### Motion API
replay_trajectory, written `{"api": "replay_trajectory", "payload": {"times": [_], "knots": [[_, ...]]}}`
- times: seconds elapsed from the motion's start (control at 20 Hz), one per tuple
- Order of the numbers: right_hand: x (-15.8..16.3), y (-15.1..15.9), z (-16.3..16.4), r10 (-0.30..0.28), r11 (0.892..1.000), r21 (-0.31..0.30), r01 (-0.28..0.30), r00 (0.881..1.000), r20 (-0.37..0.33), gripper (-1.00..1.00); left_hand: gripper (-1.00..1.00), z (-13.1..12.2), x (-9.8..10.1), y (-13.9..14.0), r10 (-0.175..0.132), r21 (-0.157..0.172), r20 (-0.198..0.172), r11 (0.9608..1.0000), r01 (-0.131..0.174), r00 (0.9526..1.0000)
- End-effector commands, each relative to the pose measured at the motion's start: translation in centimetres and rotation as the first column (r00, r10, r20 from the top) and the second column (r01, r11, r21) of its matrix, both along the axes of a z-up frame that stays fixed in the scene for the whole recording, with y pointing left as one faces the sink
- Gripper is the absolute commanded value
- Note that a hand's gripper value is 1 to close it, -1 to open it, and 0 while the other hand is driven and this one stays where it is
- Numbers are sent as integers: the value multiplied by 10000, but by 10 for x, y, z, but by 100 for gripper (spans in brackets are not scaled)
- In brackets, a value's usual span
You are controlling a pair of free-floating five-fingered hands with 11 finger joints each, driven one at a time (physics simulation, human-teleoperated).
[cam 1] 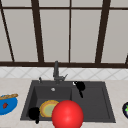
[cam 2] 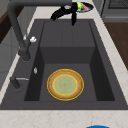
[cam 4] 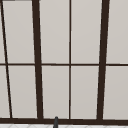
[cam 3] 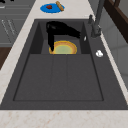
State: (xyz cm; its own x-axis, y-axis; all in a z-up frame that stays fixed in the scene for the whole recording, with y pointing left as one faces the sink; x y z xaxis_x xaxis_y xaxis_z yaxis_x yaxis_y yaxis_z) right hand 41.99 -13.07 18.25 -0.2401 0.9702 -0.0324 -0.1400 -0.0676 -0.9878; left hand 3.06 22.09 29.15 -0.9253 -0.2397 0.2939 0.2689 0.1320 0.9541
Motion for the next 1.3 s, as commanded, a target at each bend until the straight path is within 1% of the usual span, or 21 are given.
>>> {"api": "replay_trajectory", "payload": {"times": [0.0,0.05,0.1,0.15,0.2,0.6,0.75,0.8,0.85,1.0,1.25], "knots": [[18,3,15,88,9996,-279,-84,9999,131,-100,0,0,0,0,0,0,0,10000,0,10000],[22,6,21,163,9996,-230,-160,9998,152,-100,0,0,0,0,0,0,0,10000,0,10000],[22,8,28,203,9998,-91,-200,9990,393,-100,0,0,0,0,0,0,0,10000,0,10000],[25,12,32,256,9997,-40,-255,9986,464,-100,0,0,0,0,0,0,0,10000,0,10000],[31,16,36,363,9993,16,-364,9989,310,-100,0,0,0,0,0,0,0,10000,0,10000],[65,37,77,356,9993,82,-359,9987,376,-100,0,0,0,0,1,0,1,10000,-1,10000],[80,54,84,238,9997,-10,-238,9996,138,-100,0,0,0,0,1,0,1,10000,-1,10000],[84,61,80,53,9999,-124,-55,9999,-150,-100,0,0,0,0,1,0,1,10000,-1,10000],[90,67,79,33,9996,-280,-39,9998,-200,-100,0,0,0,0,1,0,1,10000,-1,10000],[99,82,80,6,9991,-420,-32,9981,-614,-100,0,0,0,0,1,0,1,10000,-1,10000],[116,97,74,-52,9974,-723,-61,9880,-1546,-100,0,0,0,0,1,0,1,10000,-1,10000]]}}
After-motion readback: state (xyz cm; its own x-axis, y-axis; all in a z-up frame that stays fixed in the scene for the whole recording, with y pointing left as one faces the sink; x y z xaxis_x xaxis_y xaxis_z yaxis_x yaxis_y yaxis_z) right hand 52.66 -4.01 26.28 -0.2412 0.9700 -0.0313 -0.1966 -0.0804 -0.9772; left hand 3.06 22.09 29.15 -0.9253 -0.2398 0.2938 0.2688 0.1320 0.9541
